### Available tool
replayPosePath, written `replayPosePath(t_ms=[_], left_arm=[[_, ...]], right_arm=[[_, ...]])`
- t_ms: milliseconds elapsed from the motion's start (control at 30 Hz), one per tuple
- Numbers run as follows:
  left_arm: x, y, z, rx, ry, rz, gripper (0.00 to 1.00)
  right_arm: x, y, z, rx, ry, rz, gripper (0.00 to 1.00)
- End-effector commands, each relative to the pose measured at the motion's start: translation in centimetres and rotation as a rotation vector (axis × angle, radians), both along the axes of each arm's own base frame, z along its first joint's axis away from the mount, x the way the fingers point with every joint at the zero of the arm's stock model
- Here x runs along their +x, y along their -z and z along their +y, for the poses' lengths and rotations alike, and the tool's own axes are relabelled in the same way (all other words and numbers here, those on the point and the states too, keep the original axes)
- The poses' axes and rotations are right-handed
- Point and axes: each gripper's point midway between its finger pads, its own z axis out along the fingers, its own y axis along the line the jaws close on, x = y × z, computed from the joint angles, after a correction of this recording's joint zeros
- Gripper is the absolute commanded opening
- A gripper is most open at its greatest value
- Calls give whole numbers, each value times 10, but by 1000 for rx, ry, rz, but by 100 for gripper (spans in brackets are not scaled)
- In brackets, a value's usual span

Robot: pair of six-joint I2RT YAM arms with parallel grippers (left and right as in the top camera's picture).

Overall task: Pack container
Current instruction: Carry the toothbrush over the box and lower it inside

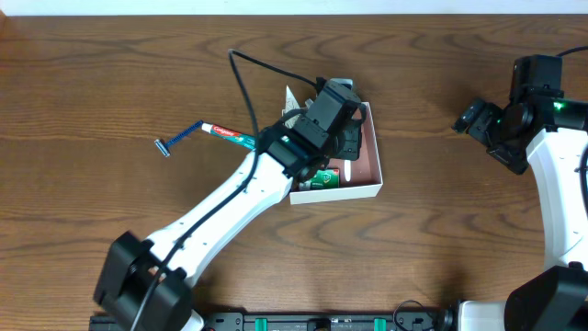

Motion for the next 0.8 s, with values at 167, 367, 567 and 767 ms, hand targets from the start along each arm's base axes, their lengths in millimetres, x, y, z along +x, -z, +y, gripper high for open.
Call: replayPosePath(t_ms=[167, 367, 567, 767], left_arm=[[14, 33, 5, 90, -44, 8, 6], [14, 38, 5, 97, -41, 16, 6], [13, 41, 6, 102, -43, 21, 6], [12, 46, 12, 124, -69, 28, 6]], right_arm=[[0, 0, -3, -5, -5, 3, 99], [0, 0, -3, -5, -5, 3, 99], [0, 0, -3, -5, -5, 3, 99], [0, 0, -3, -5, -5, 3, 99]])
